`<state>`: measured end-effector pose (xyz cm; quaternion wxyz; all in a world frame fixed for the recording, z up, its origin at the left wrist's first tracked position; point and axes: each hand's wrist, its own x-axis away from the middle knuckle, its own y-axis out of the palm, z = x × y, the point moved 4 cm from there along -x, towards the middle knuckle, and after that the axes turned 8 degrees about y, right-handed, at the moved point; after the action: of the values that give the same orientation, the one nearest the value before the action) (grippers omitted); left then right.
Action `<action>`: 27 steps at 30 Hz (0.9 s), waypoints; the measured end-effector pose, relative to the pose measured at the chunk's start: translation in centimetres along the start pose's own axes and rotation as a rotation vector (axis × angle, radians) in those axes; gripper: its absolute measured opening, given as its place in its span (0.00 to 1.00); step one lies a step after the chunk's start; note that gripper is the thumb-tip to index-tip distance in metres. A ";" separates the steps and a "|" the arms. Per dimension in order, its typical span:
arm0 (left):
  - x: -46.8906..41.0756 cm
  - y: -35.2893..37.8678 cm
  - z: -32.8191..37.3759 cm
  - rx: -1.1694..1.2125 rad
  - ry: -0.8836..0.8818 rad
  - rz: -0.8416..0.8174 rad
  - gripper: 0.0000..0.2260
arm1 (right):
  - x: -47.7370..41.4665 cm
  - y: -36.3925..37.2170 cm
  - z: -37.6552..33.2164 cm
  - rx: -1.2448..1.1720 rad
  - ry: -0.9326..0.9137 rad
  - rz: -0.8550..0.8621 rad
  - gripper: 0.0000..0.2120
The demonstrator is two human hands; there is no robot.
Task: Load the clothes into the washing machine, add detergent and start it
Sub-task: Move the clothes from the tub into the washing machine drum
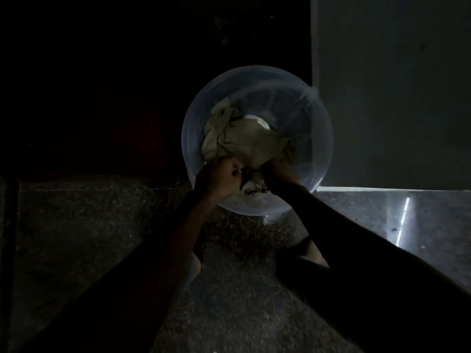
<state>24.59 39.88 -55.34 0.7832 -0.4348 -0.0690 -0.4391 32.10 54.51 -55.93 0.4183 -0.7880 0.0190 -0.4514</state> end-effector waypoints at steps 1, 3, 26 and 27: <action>0.8 -1.0 0.8 0.029 -0.007 0.008 0.12 | 1.3 -1.8 -0.2 -0.061 0.006 0.032 0.14; 2.4 -3.1 2.8 0.052 -0.011 0.019 0.10 | 4.4 -5.9 -1.0 -0.130 -0.032 0.072 0.16; 24.1 -37.0 38.0 0.539 0.426 0.302 0.10 | 41.8 -41.9 -13.3 -1.052 -0.567 0.581 0.15; 24.5 -37.9 39.2 0.527 0.459 0.303 0.10 | 41.6 -41.8 -12.6 -1.037 -0.528 0.586 0.17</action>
<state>21.79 44.65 4.20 0.9192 -0.1141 0.0628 -0.3716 33.02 56.57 4.36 0.0802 -0.9342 0.3450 -0.0422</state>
